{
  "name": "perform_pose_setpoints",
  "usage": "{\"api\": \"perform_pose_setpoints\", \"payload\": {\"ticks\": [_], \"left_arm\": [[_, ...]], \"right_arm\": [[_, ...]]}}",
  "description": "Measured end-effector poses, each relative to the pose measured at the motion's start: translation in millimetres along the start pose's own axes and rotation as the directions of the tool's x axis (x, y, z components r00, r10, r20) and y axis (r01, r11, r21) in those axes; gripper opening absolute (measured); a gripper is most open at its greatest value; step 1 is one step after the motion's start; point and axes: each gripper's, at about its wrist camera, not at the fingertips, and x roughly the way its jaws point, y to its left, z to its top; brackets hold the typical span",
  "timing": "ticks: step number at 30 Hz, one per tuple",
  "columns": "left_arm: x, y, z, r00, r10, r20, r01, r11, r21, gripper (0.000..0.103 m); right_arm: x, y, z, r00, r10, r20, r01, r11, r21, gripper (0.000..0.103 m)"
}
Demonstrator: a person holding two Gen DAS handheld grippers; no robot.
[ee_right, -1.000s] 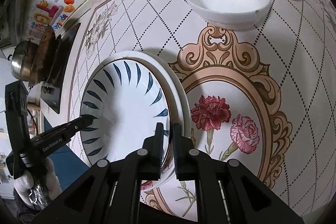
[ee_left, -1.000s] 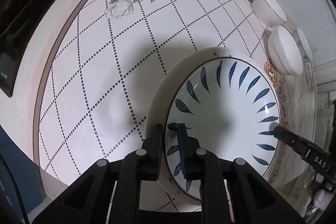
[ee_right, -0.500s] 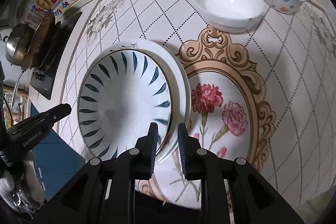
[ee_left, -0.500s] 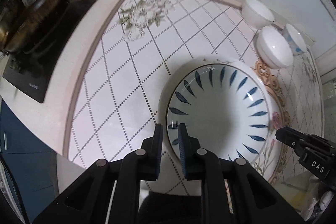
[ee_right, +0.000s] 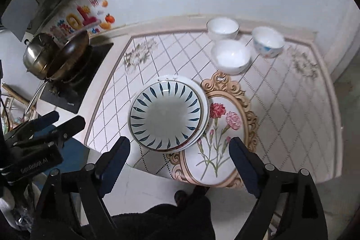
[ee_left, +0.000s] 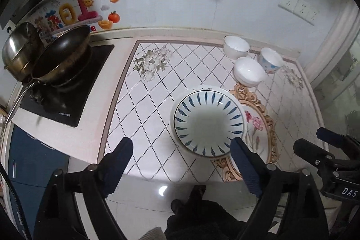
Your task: Organize plates and bowls
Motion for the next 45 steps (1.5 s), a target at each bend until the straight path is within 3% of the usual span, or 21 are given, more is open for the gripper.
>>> {"api": "perform_pose_setpoints", "payload": {"ticks": [6, 11, 16, 21, 25, 28, 35, 39, 45], "left_arm": [[-34, 2, -18, 0.999, -0.039, 0.021, 0.039, 0.999, -0.005, 0.091], [-46, 0, -27, 0.998, -0.051, 0.036, 0.051, 0.999, -0.001, 0.099], [-38, -7, -24, 0.999, -0.036, 0.028, 0.036, 0.999, -0.013, 0.1], [-14, -22, -3, 0.999, -0.022, 0.035, 0.023, 0.999, -0.033, 0.1], [18, -45, 36, 0.998, 0.025, 0.065, -0.023, 0.999, -0.041, 0.1], [58, -71, 72, 0.999, 0.014, 0.042, -0.012, 0.998, -0.062, 0.1], [182, -122, 136, 0.993, -0.026, -0.119, 0.014, 0.995, -0.098, 0.094], [239, -136, 152, 0.976, -0.036, -0.214, 0.013, 0.994, -0.108, 0.087], [304, -147, 168, 0.948, -0.062, -0.312, 0.03, 0.994, -0.106, 0.085]], "right_arm": [[-43, 15, -25, 0.998, -0.03, 0.047, 0.03, 1.0, -0.003, 0.094], [-66, 21, -44, 0.998, -0.034, 0.052, 0.033, 0.999, 0.014, 0.095], [-64, 11, -46, 0.999, -0.008, 0.042, 0.007, 1.0, 0.027, 0.095], [-47, -15, -25, 0.997, 0.073, 0.036, -0.075, 0.996, 0.053, 0.095], [-16, -61, 13, 0.991, 0.125, 0.047, -0.129, 0.987, 0.095, 0.095], [20, -101, 48, 0.99, 0.142, 0.015, -0.143, 0.98, 0.14, 0.095], [115, -183, 127, 0.981, 0.178, -0.072, -0.161, 0.966, 0.202, 0.095], [169, -210, 157, 0.971, 0.194, -0.138, -0.162, 0.964, 0.212, 0.095], [231, -228, 184, 0.954, 0.215, -0.209, -0.166, 0.959, 0.231, 0.094]]}}
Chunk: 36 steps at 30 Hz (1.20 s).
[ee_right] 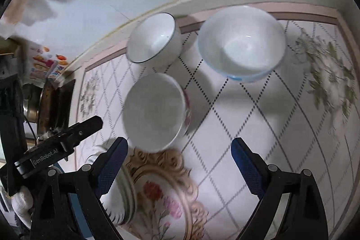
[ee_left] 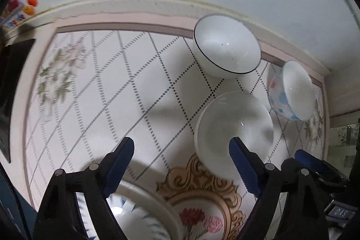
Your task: Organize plates and bowls
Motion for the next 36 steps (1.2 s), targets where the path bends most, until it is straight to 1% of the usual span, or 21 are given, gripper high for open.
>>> {"api": "perform_pose_setpoints", "payload": {"ticks": [2, 3, 4, 5, 6, 7, 8, 9, 10, 11, 12, 13, 15, 20, 22, 25, 31, 34, 36], "left_arm": [[13, -3, 7, 1.0, -0.012, -0.025, 0.012, 1.0, 0.007, 0.076], [19, -3, 9, 0.999, -0.022, -0.037, 0.022, 1.0, 0.01, 0.067], [24, -4, 11, 0.998, -0.031, -0.051, 0.032, 0.999, 0.015, 0.061], [30, -5, 12, 0.997, -0.043, -0.066, 0.044, 0.999, 0.016, 0.057], [35, -6, 13, 0.995, -0.057, -0.079, 0.059, 0.998, 0.015, 0.049], [38, -7, 13, 0.994, -0.064, -0.089, 0.066, 0.998, 0.018, 0.04], [42, -9, 12, 0.992, -0.071, -0.099, 0.074, 0.997, 0.026, 0.036], [45, -11, 12, 0.991, -0.077, -0.106, 0.081, 0.996, 0.035, 0.027], [48, -14, 12, 0.99, -0.086, -0.111, 0.092, 0.995, 0.046, 0.02], [51, -16, 11, 0.99, -0.089, -0.114, 0.096, 0.994, 0.058, 0.017], [52, -18, 11, 0.992, -0.078, -0.104, 0.085, 0.994, 0.066, 0.016], [51, -19, 10, 0.993, -0.073, -0.089, 0.08, 0.994, 0.075, 0.015], [50, -20, 8, 0.994, -0.065, -0.082, 0.072, 0.994, 0.082, 0.013], [41, -26, 1, 0.996, -0.054, -0.068, 0.061, 0.993, 0.103, 0.013], [32, -30, -6, 0.997, -0.05, -0.058, 0.056, 0.992, 0.115, 0.013], [13, -35, -23, 0.996, -0.064, -0.056, 0.071, 0.989, 0.134, 0.013], [-15, -49, -68, 0.994, -0.089, -0.062, 0.099, 0.978, 0.184, 0.013], [-19, -60, -91, 0.991, -0.102, -0.085, 0.118, 0.97, 0.215, 0.013], [-17, -67, -100, 0.989, -0.101, -0.104, 0.123, 0.965, 0.23, 0.013]], "right_arm": [[15, -3, 9, 1.0, 0.006, -0.01, -0.006, 1.0, 0.009, 0.091], [18, -2, 9, 1.0, 0.008, -0.014, -0.008, 1.0, 0.011, 0.087], [27, -4, 13, 1.0, 0.01, -0.026, -0.009, 1.0, 0.018, 0.08], [33, -4, 14, 0.999, 0.014, -0.035, -0.013, 1.0, 0.025, 0.076], [40, -5, 16, 0.999, 0.022, -0.045, -0.021, 0.999, 0.03, 0.067], [43, -3, 16, 0.998, 0.024, -0.051, -0.022, 0.999, 0.033, 0.06], [48, -3, 17, 0.998, 0.022, -0.058, -0.019, 0.999, 0.037, 0.057], [52, -3, 17, 0.998, 0.023, -0.062, -0.02, 0.999, 0.038, 0.049], [56, -3, 17, 0.997, 0.027, -0.067, -0.025, 0.999, 0.038, 0.042], [60, -2, 17, 0.997, 0.033, -0.069, -0.03, 0.999, 0.038, 0.028], [63, -1, 17, 0.998, 0.017, -0.068, -0.015, 0.999, 0.034, 0.022], [63, 0, 17, 0.999, 0.0, -0.053, 0.001, 1.0, 0.022, 0.019], [63, 2, 17, 0.999, -0.016, -0.042, 0.017, 1.0, 0.009, 0.015], [60, 2, 12, 0.999, -0.018, -0.04, 0.018, 1.0, -0.002, 0.015], [55, 3, 7, 0.999, -0.022, -0.044, 0.022, 1.0, -0.007, 0.015], [38, -1, -5, 0.999, -0.007, -0.045, 0.007, 1.0, -0.003, 0.015], [-1, -7, -46, 0.998, -0.007, -0.056, 0.006, 1.0, -0.022, 0.015], [-15, -15, -73, 0.997, -0.015, -0.069, 0.013, 1.0, -0.02, 0.015], [-20, -23, -88, 0.997, -0.016, -0.081, 0.015, 1.0, -0.007, 0.015]]}}
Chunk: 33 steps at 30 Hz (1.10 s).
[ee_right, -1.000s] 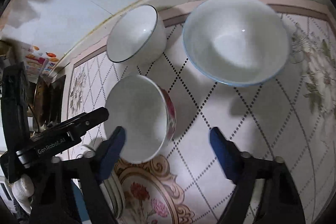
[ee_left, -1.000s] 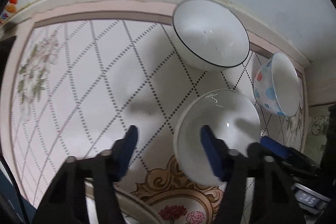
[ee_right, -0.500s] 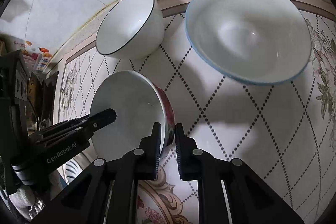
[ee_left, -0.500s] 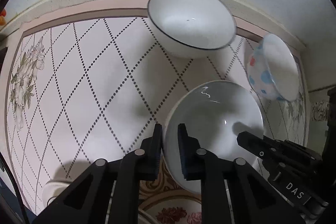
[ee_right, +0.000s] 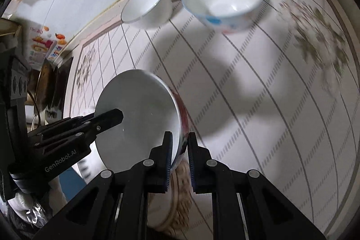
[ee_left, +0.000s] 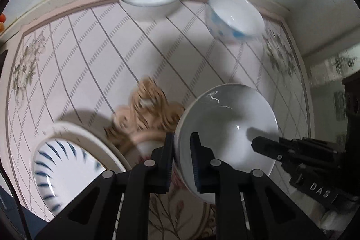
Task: Organize plates and bowls
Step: 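Lift the white bowl with both grippers and carry it toward the plates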
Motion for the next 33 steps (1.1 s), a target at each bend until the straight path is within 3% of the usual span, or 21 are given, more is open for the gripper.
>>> {"api": "perform_pose_setpoints", "payload": {"ticks": [13, 24, 33], "left_arm": [[39, -29, -37, 0.996, 0.032, -0.088, -0.026, 0.997, 0.075, 0.013], [57, -40, -34, 0.992, 0.076, -0.099, -0.067, 0.993, 0.092, 0.013], [59, -43, -31, 0.988, 0.065, -0.141, -0.055, 0.995, 0.078, 0.013]], "right_arm": [[0, -54, -63, 0.999, 0.001, -0.054, 0.003, 0.997, 0.083, 0.015], [10, -56, -61, 0.997, 0.008, -0.08, -0.001, 0.997, 0.083, 0.016], [15, -56, -57, 0.993, 0.023, -0.113, -0.014, 0.997, 0.081, 0.018]]}}
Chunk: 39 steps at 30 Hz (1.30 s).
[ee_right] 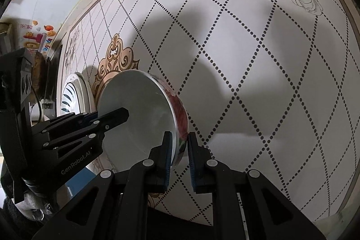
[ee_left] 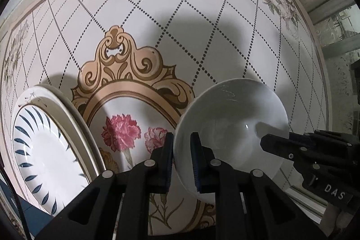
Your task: Organize plates and bowls
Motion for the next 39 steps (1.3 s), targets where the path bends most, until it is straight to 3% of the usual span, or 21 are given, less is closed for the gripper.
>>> {"api": "perform_pose_setpoints", "payload": {"ticks": [5, 8, 9, 13, 17, 20, 23, 24, 25, 26, 27, 29, 33, 39], "left_arm": [[-42, 13, 6, 0.999, -0.028, 0.039, 0.029, 0.999, -0.03, 0.014], [-71, 22, 22, 0.995, -0.036, 0.095, 0.042, 0.997, -0.06, 0.024], [-76, 25, 30, 0.993, -0.045, 0.111, 0.053, 0.996, -0.071, 0.032], [-76, 34, 87, 0.983, -0.067, 0.17, 0.086, 0.991, -0.104, 0.036], [-57, 31, 156, 0.976, -0.113, 0.186, 0.14, 0.98, -0.138, 0.036], [-39, 28, 198, 0.978, -0.102, 0.184, 0.13, 0.981, -0.146, 0.036], [-20, 26, 223, 0.983, -0.096, 0.157, 0.12, 0.981, -0.15, 0.036], [-16, 26, 228, 0.984, -0.094, 0.148, 0.116, 0.982, -0.149, 0.035], [-9, 25, 234, 0.985, -0.099, 0.14, 0.119, 0.982, -0.144, 0.034], [-6, 25, 236, 0.985, -0.102, 0.14, 0.122, 0.982, -0.142, 0.029], [-3, 24, 238, 0.985, -0.103, 0.141, 0.123, 0.982, -0.143, 0.012], [-2, 23, 239, 0.985, -0.097, 0.146, 0.118, 0.982, -0.144, 0.009], [-5, 23, 235, 0.985, -0.071, 0.159, 0.094, 0.985, -0.143, 0.009], [-21, 19, 221, 0.983, -0.048, 0.179, 0.07, 0.99, -0.123, 0.009]], "right_arm": [[-18, -8, 7, 0.998, 0.061, -0.033, -0.06, 0.998, 0.018, 0.021], [-43, -16, 20, 0.997, 0.072, 0.008, -0.072, 0.997, 0.031, 0.044], [-51, -19, 26, 0.996, 0.084, 0.031, -0.086, 0.995, 0.044, 0.052], [-72, -31, 71, 0.982, 0.13, 0.137, -0.142, 0.986, 0.085, 0.053], [-80, -42, 139, 0.955, 0.1, 0.28, -0.137, 0.984, 0.117, 0.053], [-77, -45, 180, 0.947, 0.063, 0.314, -0.107, 0.986, 0.125, 0.053], [-63, -49, 213, 0.953, 0.048, 0.299, -0.093, 0.986, 0.137, 0.053], [-57, -51, 223, 0.958, 0.052, 0.283, -0.095, 0.986, 0.138, 0.052], [-52, -51, 232, 0.96, 0.049, 0.276, -0.09, 0.986, 0.139, 0.043], [-48, -51, 238, 0.961, 0.039, 0.276, -0.079, 0.987, 0.138, 0.035], [-44, -50, 242, 0.962, 0.036, 0.27, -0.073, 0.989, 0.127, 0.024], [-40, -48, 246, 0.959, 0.053, 0.279, -0.089, 0.989, 0.116, 0.017], [-41, -35, 249, 0.958, -0.013, 0.287, -0.011, 0.997, 0.082, 0.014], [-46, -32, 236, 0.96, -0.008, 0.278, -0.011, 0.998, 0.068, 0.014]]}}
